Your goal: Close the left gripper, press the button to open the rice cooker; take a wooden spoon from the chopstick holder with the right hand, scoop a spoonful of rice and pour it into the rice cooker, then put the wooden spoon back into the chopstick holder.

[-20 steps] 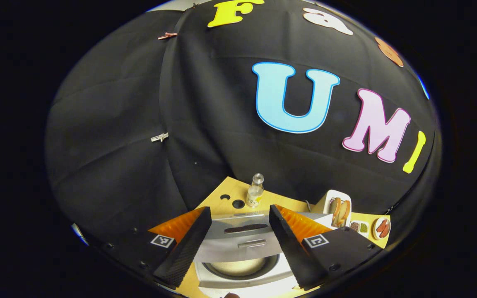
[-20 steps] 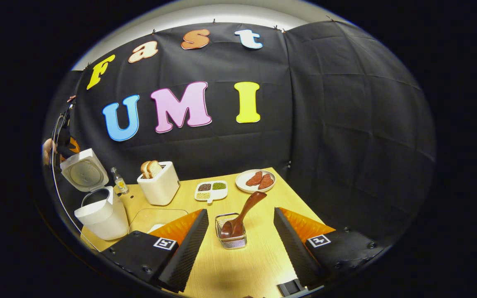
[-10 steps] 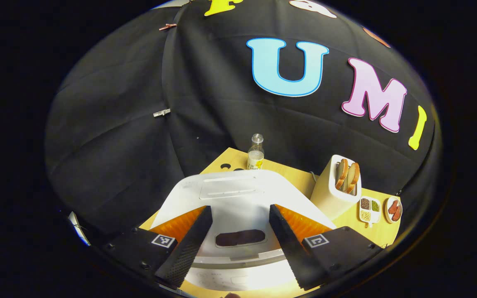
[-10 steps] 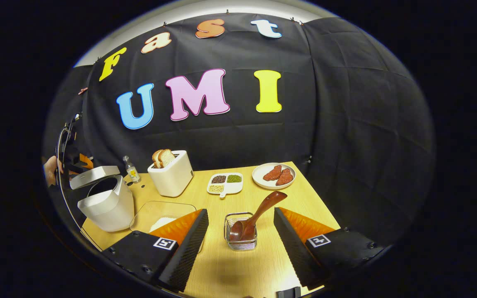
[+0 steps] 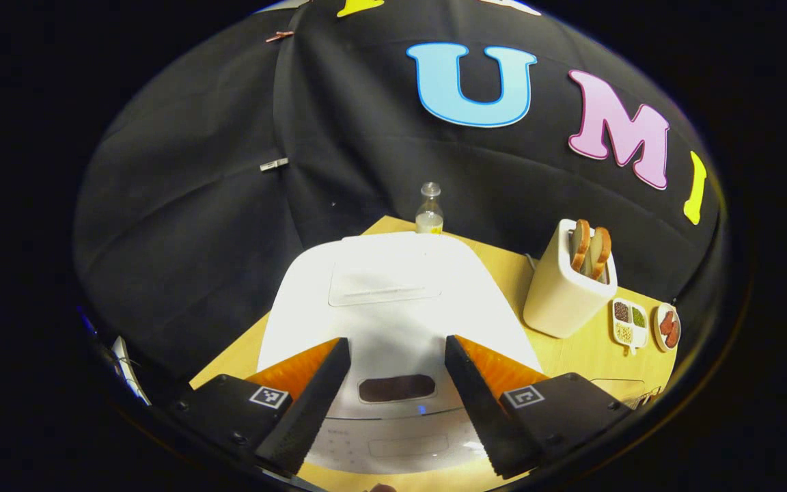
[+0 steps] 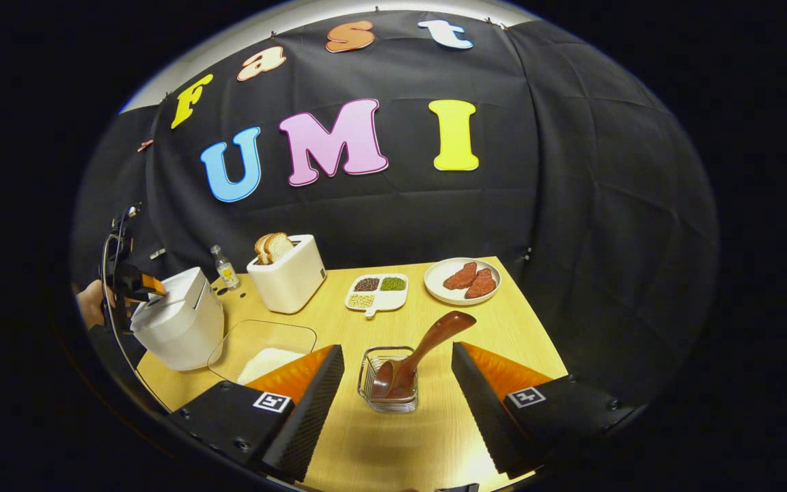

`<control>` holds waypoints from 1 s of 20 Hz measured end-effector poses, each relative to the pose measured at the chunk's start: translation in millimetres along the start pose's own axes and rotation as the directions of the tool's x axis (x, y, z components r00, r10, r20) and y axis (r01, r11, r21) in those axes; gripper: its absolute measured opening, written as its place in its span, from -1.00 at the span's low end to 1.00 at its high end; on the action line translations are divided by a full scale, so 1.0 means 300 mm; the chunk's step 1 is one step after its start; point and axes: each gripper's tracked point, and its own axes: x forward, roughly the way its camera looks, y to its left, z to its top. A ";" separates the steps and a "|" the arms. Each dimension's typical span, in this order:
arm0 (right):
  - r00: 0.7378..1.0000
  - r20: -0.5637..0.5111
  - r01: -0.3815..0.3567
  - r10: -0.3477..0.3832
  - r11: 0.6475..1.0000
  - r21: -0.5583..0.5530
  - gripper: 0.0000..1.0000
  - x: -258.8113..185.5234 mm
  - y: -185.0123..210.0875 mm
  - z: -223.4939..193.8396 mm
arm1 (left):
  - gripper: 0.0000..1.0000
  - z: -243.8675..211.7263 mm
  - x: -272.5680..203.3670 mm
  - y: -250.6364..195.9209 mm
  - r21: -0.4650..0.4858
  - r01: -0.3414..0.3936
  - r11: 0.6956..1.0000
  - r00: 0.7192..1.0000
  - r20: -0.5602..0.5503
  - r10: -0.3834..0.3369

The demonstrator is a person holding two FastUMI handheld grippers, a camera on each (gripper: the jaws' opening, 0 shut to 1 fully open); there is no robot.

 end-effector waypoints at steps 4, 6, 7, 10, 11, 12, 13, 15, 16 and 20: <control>1.000 -0.013 -0.024 0.024 1.000 -0.009 0.97 -0.004 -0.016 -0.015 | 1.00 -0.002 -0.001 -0.005 0.009 -0.013 1.000 0.999 0.050 0.012; 1.000 -0.014 -0.025 0.025 0.999 -0.021 0.97 -0.014 -0.021 -0.029 | 1.00 0.007 0.008 -0.001 0.000 -0.025 1.000 0.997 0.078 0.025; 1.000 -0.004 -0.020 0.020 0.999 -0.026 0.97 -0.023 -0.023 -0.028 | 1.00 0.000 0.007 -0.003 -0.007 -0.029 1.000 0.996 0.084 0.030; 1.000 0.015 -0.007 0.008 1.000 -0.016 0.97 -0.060 -0.015 -0.029 | 1.00 0.004 0.002 -0.019 0.008 -0.010 1.000 0.995 0.097 0.009; 1.000 0.023 0.000 0.000 1.000 -0.014 0.97 -0.073 -0.012 -0.025 | 1.00 -0.001 -0.011 -0.027 0.024 0.007 1.000 0.995 0.098 -0.009; 0.999 0.033 0.012 -0.011 1.000 -0.016 0.97 -0.087 -0.008 -0.016 | 0.98 -0.005 -0.036 -0.034 0.032 0.018 0.999 0.994 0.106 -0.022; 0.999 0.042 0.026 -0.025 0.999 -0.018 0.97 -0.102 -0.008 -0.004 | 0.97 0.008 -0.072 -0.040 0.039 0.034 0.999 0.990 0.135 -0.039; 0.997 0.066 0.046 -0.045 0.999 -0.013 0.97 -0.135 0.008 0.031 | 0.92 0.058 -0.180 -0.060 0.053 0.077 0.996 0.970 0.225 -0.087; 0.995 0.085 0.051 -0.050 0.999 -0.007 0.97 -0.152 0.026 0.060 | 0.96 0.088 -0.245 -0.067 0.066 0.095 0.993 0.957 0.267 -0.110; 0.976 0.202 0.092 -0.084 0.995 -0.033 0.97 -0.249 0.101 0.204 | 0.91 0.171 -0.538 -0.086 0.135 0.192 0.972 0.894 0.384 -0.230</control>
